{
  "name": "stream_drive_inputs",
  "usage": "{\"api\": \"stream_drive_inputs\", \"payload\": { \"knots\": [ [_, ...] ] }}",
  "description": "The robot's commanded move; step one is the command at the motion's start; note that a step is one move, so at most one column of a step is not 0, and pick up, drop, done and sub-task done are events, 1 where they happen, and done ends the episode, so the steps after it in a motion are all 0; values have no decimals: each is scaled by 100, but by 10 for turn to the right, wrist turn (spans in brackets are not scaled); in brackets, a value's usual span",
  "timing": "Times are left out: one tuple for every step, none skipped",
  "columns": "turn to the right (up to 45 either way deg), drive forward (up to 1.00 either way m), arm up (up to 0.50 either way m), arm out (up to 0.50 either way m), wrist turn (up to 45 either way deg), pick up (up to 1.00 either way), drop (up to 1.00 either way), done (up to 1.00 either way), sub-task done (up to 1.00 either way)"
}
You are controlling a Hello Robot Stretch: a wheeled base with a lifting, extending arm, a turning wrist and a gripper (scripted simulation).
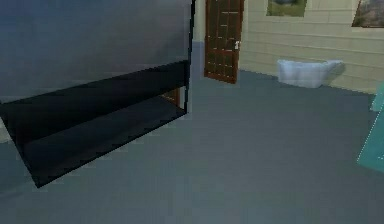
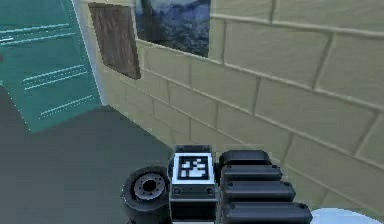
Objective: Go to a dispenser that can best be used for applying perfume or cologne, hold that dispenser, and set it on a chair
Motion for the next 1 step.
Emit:
{"api": "stream_drive_inputs", "payload": {
  "knots": [
    [300,0,0,0,0,0,0,0,0]
  ]
}}
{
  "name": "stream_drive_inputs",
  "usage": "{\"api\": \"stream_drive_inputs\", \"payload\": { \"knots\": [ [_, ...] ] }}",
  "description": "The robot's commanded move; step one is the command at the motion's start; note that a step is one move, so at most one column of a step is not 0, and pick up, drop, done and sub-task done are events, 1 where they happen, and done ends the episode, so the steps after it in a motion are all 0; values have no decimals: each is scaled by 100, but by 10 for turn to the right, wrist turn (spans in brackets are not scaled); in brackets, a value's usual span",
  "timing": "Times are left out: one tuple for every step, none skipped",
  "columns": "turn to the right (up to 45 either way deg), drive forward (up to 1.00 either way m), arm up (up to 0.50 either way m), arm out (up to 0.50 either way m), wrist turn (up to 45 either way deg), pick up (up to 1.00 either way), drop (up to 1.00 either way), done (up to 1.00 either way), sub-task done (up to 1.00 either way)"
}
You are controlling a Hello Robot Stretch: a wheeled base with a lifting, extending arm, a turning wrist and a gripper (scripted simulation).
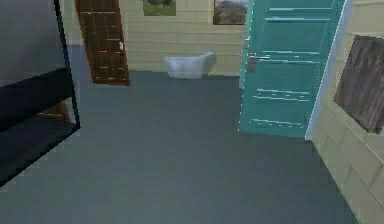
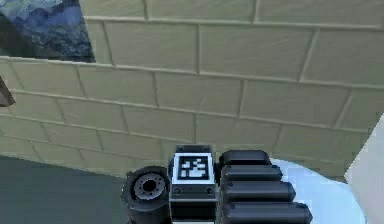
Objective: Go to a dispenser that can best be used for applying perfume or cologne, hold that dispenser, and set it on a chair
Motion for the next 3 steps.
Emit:
{"api": "stream_drive_inputs", "payload": {
  "knots": [
    [0,100,0,0,0,0,0,0,0],
    [0,100,0,0,0,0,0,0,0],
    [90,0,0,0,0,0,0,0,0]
  ]
}}
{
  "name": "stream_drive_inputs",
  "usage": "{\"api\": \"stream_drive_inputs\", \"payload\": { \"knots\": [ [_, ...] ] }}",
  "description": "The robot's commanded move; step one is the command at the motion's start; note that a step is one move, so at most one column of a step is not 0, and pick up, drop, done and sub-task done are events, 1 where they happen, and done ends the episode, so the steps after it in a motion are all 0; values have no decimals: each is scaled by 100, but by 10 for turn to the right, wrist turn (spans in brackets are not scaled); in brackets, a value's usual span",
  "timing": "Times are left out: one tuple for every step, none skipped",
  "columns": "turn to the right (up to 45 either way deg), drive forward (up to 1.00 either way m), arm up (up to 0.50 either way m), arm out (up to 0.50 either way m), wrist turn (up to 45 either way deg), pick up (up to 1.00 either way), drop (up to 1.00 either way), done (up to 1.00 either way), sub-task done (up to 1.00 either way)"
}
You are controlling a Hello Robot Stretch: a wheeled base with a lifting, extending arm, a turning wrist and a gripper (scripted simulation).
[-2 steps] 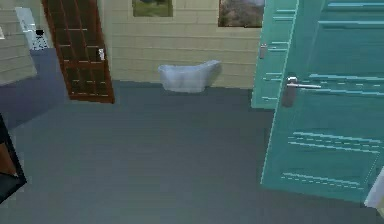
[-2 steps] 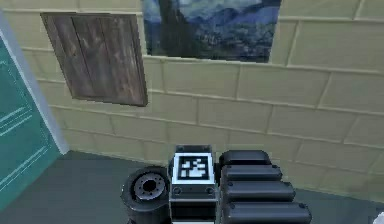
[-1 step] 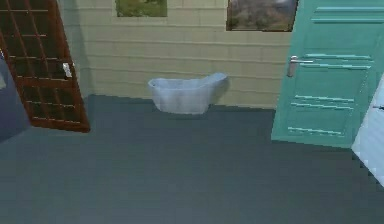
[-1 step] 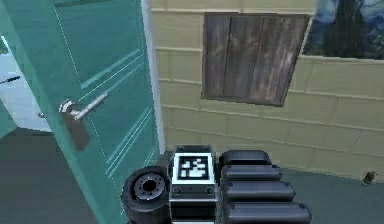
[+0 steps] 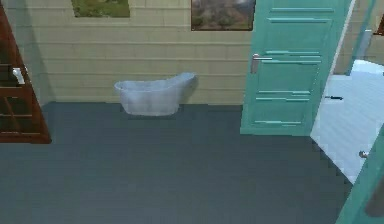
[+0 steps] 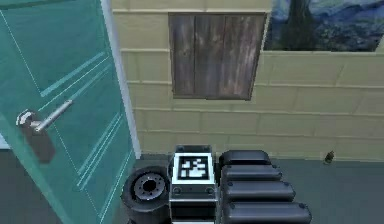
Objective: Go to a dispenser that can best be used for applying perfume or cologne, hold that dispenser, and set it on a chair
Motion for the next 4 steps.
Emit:
{"api": "stream_drive_inputs", "payload": {
  "knots": [
    [0,30,0,0,0,0,0,0,0],
    [30,0,0,0,0,0,0,0,0],
    [0,65,0,0,0,0,0,0,0],
    [450,0,0,0,0,0,0,0,0]
  ]
}}
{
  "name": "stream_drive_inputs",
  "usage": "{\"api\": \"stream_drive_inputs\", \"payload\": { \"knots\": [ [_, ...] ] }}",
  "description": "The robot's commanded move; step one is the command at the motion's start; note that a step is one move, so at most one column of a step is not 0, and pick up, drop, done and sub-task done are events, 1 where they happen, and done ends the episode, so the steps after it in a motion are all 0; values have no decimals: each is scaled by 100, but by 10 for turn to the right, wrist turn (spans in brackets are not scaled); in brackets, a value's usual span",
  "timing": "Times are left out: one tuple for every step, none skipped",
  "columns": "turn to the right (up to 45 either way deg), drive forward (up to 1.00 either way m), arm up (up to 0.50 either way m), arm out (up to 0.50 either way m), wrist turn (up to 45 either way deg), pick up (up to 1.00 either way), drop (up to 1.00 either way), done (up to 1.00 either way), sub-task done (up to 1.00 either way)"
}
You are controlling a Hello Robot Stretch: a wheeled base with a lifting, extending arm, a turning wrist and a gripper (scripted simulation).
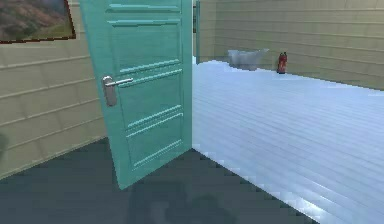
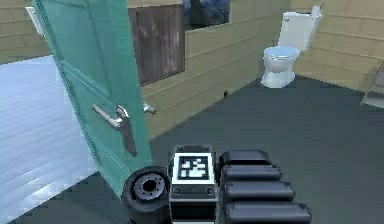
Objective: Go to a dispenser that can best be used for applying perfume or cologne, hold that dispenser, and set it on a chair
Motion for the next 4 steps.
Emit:
{"api": "stream_drive_inputs", "payload": {
  "knots": [
    [180,0,0,0,0,0,0,0,0],
    [0,100,0,0,0,0,0,0,0],
    [0,100,0,0,0,0,0,0,0],
    [270,0,0,0,0,0,0,0,0]
  ]
}}
